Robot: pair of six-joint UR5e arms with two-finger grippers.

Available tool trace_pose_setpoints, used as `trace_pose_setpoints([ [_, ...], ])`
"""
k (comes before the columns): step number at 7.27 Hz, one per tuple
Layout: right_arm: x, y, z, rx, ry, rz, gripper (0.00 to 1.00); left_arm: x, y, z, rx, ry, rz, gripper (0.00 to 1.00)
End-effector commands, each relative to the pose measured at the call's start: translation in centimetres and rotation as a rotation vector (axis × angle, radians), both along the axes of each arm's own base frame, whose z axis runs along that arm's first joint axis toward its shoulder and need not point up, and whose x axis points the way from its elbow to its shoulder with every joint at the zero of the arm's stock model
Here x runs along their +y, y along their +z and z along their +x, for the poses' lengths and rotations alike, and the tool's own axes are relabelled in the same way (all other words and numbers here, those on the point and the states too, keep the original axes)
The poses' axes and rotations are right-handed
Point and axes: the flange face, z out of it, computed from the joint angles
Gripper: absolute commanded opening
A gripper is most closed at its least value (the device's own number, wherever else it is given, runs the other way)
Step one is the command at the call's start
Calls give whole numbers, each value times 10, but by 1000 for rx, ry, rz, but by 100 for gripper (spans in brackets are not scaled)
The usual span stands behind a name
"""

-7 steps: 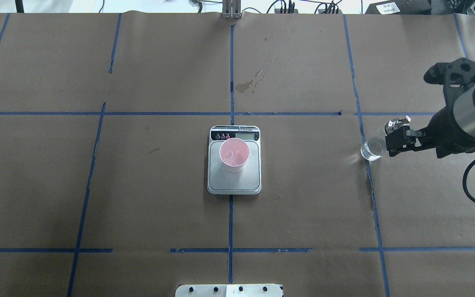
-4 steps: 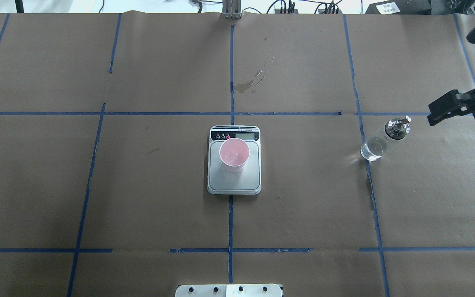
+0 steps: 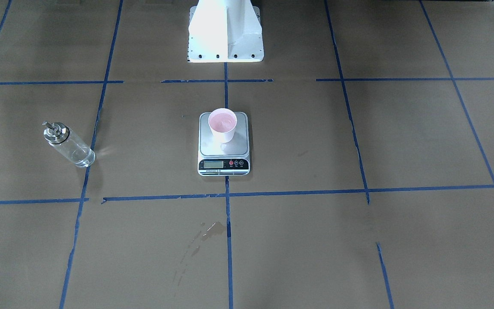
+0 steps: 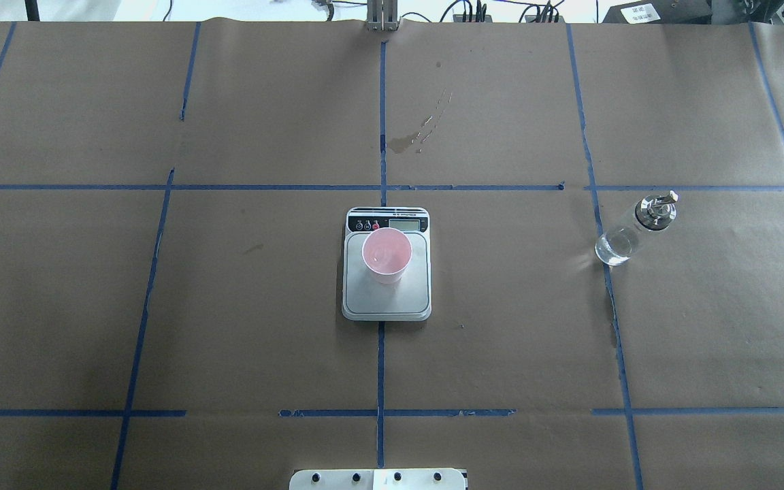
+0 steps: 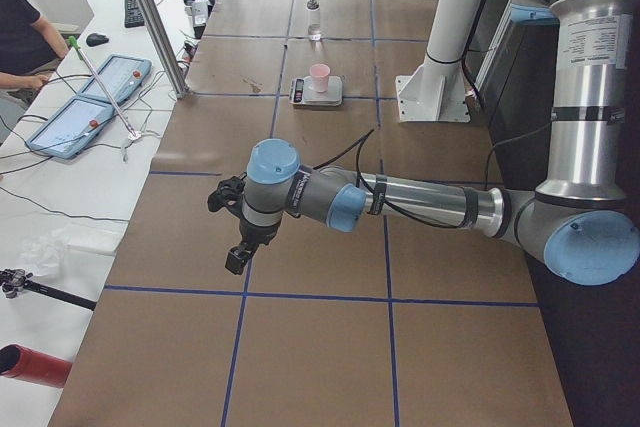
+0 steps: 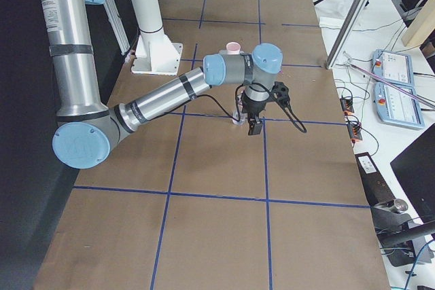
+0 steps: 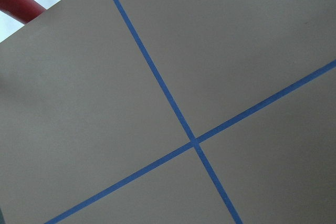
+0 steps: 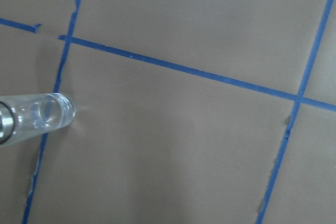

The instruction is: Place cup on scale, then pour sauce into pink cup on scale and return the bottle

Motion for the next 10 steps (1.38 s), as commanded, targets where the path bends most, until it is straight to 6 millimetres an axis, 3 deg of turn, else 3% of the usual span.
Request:
trace_pose_setpoints([
  [1, 0, 45, 26, 68, 10, -38, 100, 7, 14, -1, -1, 0, -27, 100],
  [2, -7, 62, 28, 93, 15, 4, 100, 16, 23, -2, -3, -2, -46, 100],
  [5, 21, 170, 29, 85, 33, 16, 100, 26, 46, -2, -8, 2, -88, 100],
  [6, 20, 182, 32, 83, 75, 8, 100, 28, 53, -2, -7, 2, -105, 100],
  [10, 24, 175, 52, -8, 209, -80, 100, 29, 68, -8, -6, -8, -205, 100],
])
